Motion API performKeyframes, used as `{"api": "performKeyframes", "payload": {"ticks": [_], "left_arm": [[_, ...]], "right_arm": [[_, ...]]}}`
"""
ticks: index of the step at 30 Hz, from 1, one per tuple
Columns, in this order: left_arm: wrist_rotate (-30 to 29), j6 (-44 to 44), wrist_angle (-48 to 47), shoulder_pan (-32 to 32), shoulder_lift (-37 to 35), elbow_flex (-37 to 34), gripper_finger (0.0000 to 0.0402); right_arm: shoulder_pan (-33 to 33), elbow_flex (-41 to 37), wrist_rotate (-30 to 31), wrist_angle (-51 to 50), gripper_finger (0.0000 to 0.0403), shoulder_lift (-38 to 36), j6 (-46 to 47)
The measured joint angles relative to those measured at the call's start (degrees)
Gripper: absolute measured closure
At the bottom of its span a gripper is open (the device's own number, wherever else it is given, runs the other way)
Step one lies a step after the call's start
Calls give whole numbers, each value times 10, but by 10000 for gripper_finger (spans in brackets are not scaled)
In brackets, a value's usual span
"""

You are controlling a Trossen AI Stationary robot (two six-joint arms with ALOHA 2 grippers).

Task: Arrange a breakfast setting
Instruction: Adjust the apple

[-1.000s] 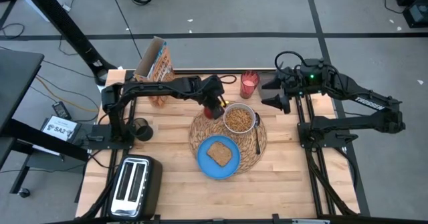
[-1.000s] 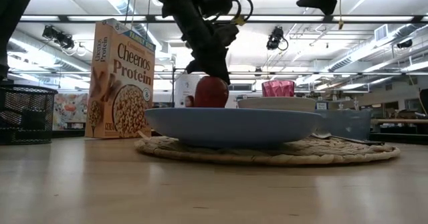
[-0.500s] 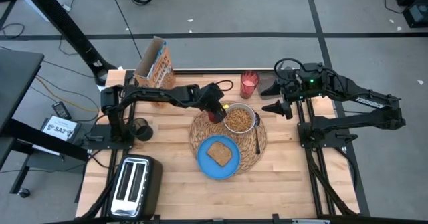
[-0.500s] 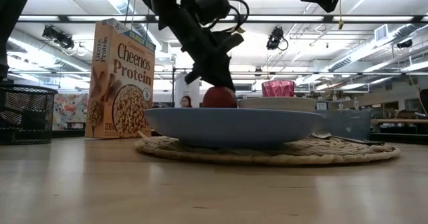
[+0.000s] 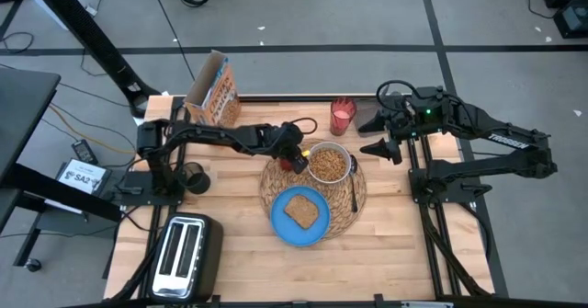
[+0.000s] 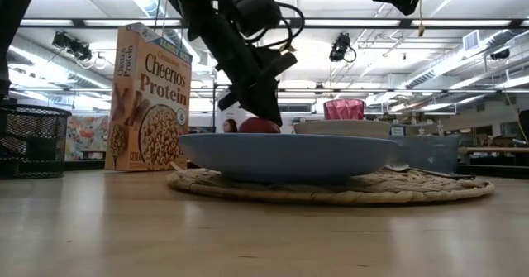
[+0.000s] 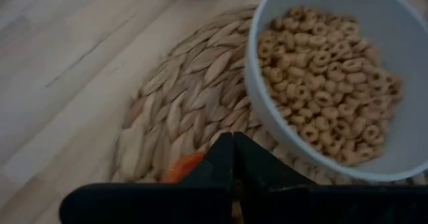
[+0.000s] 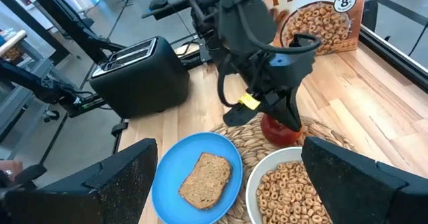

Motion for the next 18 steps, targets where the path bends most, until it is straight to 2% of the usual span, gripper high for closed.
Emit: {"api": "performKeyframes", "payload": {"ticks": [4,18], "left_arm": [[-4,-1,12,-4,1,-1,383],[-6,4,-34,7,-21,-2,312]], "right_arm": [[0,0,0,0,30,0,0],[0,0,0,0,30,0,-25]]}}
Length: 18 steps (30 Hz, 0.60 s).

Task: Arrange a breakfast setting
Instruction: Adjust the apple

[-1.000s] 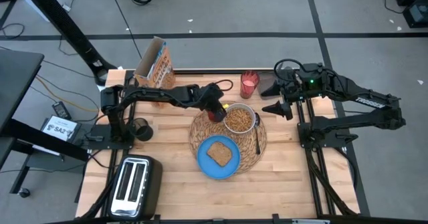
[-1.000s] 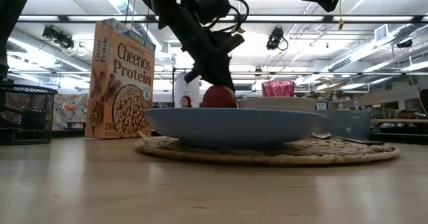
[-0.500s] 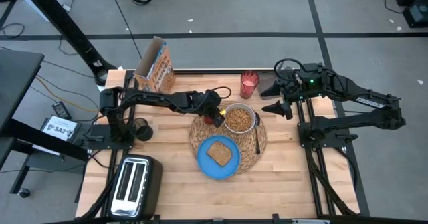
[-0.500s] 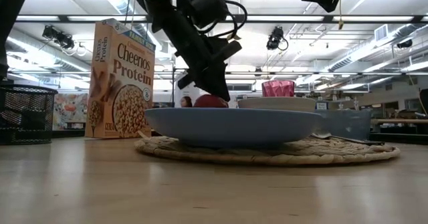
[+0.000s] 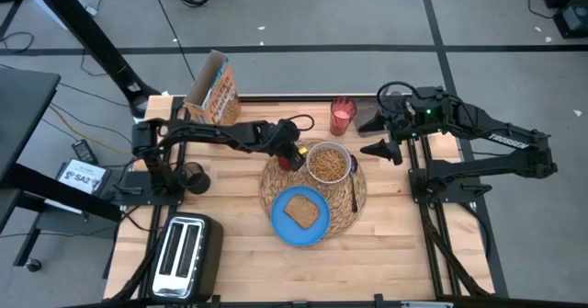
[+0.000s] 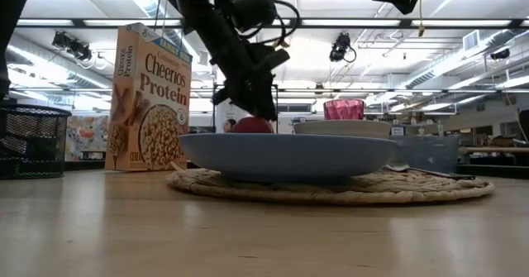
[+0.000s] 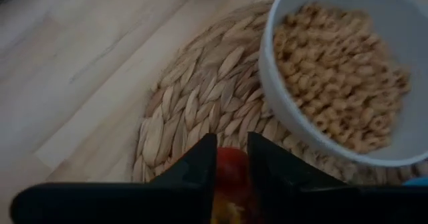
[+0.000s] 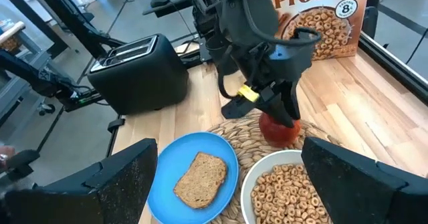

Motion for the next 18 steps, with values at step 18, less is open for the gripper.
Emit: {"api": "performKeyframes", "payload": {"ticks": [18], "left_arm": [[20,-3,-9,10,-10,0,253]], "right_arm": [[-7,0,-14,-3,30,0,-26]]}}
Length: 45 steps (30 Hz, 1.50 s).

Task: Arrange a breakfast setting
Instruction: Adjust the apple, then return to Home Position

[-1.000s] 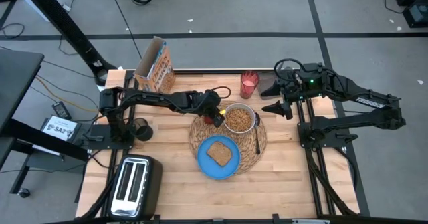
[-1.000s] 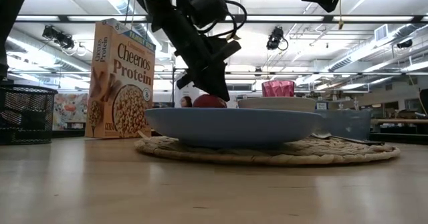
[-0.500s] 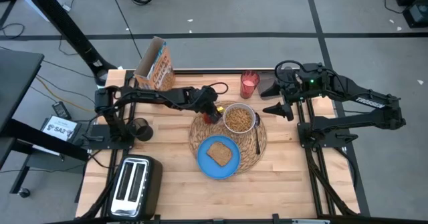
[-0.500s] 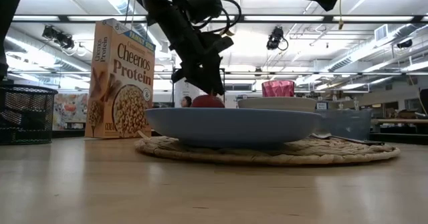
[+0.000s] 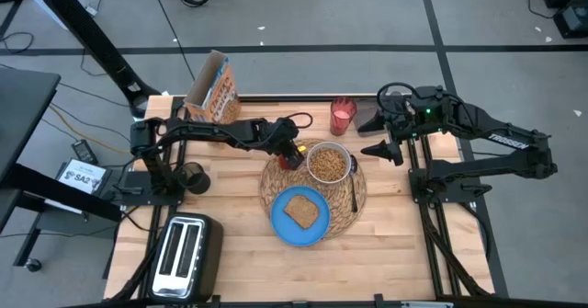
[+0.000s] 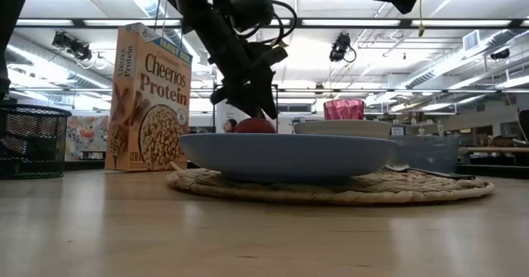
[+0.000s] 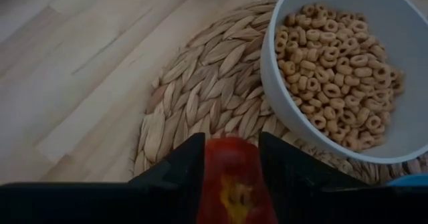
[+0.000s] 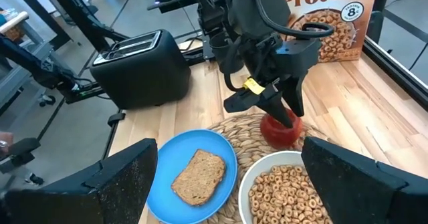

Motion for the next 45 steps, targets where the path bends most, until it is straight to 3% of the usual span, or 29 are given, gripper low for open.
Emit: {"api": "performKeyframes", "payload": {"ticks": [7,12,17,21,27,28,32,37,41,45], "left_arm": [[5,-21,-7,-1,-1,0,253],[24,-40,-26,-1,-30,0,253],[27,-44,-48,-11,-83,0,253],[56,-13,-45,-26,-131,0,253],[34,9,-18,-77,-207,1,292],[31,17,-16,-86,-218,1,307],[31,58,-11,-104,-265,0,383],[45,126,-17,-96,-341,-2,391],[56,135,32,-80,-432,-92,397],[54,105,90,-58,-552,-219,397]], "right_arm": [[-4,0,1,2,30,-1,-12],[-4,0,42,44,31,-18,-4],[-3,0,82,94,64,-33,-32],[14,-14,138,153,147,-44,-34],[69,-66,123,264,366,-60,14],[82,-67,122,261,383,-61,15],[111,-66,153,242,378,-63,-12],[112,-64,141,214,375,-73,-60],[112,-66,134,165,376,-69,-61],[112,-92,170,183,373,-60,-57]]}}
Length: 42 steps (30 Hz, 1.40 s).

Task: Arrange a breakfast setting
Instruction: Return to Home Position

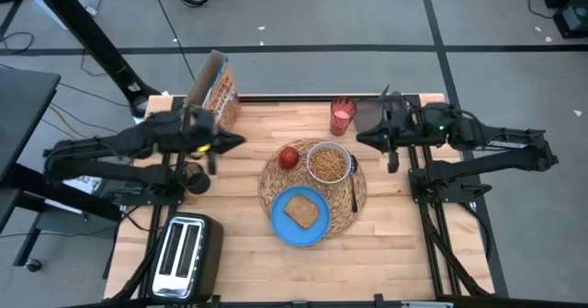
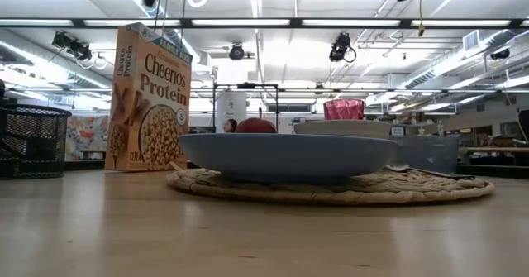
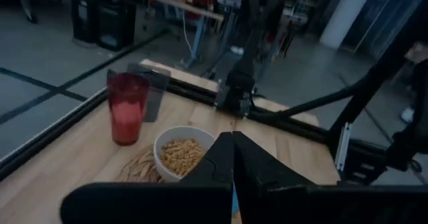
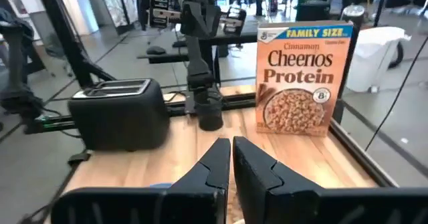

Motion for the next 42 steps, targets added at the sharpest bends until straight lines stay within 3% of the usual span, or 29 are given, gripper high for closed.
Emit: {"api": "performKeyframes", "payload": {"ticks": [5,10,13,17,20,23,28,32,37,42], "left_arm": [[1,-11,-25,10,-163,-79,396],[-23,27,-115,10,-279,-87,388],[-23,-1,-104,9,-322,-87,384],[-15,-14,-60,9,-353,-87,384],[31,5,-79,9,-376,-101,384],[98,38,-16,9,-397,-149,384],[147,72,109,9,-403,-251,384],[152,55,121,5,-403,-308,384],[148,61,219,-31,-403,-363,383],[76,78,283,-90,-402,-420,383]], "right_arm": [[14,-76,-28,102,375,-34,9],[25,-153,-1,124,375,-99,22],[29,-190,23,122,374,-138,18],[35,-243,48,121,377,-187,12],[43,-283,41,129,378,-234,27],[58,-325,48,147,378,-285,48],[95,-404,81,246,379,-332,41],[116,-452,87,317,379,-363,29],[133,-493,101,341,382,-417,17],[169,-493,127,353,391,-403,12]]}}
